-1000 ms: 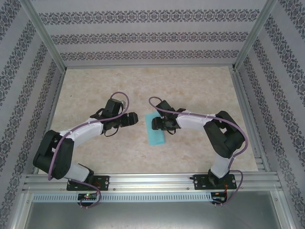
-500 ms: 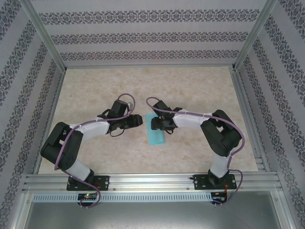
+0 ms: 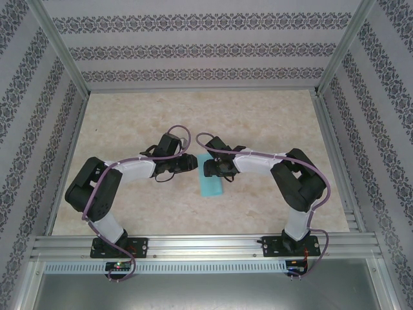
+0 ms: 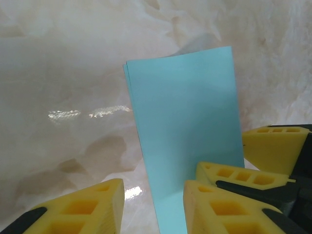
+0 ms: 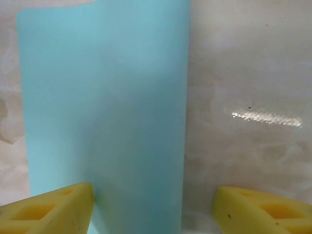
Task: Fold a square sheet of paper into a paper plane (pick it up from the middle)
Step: Hold the square sheet of paper at the center of the table.
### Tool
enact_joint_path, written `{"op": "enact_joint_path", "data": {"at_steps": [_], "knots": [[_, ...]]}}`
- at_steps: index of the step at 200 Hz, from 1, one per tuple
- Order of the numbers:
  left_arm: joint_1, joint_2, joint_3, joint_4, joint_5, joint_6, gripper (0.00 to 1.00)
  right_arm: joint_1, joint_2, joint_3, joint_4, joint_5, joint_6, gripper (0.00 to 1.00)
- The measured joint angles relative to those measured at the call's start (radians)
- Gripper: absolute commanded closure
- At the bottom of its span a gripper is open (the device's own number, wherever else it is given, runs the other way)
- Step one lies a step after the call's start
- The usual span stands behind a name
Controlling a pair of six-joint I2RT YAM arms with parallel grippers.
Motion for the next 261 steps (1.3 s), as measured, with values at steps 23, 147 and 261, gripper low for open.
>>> {"op": "enact_joint_path", "data": {"at_steps": [23,147,261], "knots": [[-0.002,0.000,0.001,0.000,-0.011,0.000,0.63,0.000,0.005,0.008,-0.012,0.000,-0.018,0.32],[-0.002,0.002,0.004,-0.014,-0.058,-0.001,0.76,0.000,0.031,0.043,-0.059,0.000,-0.049,0.32],[-0.003,0.055,0.010,0.060,0.034,-0.047,0.88,-0.001,0.042,0.058,-0.074,0.000,-0.026,0.30]]}}
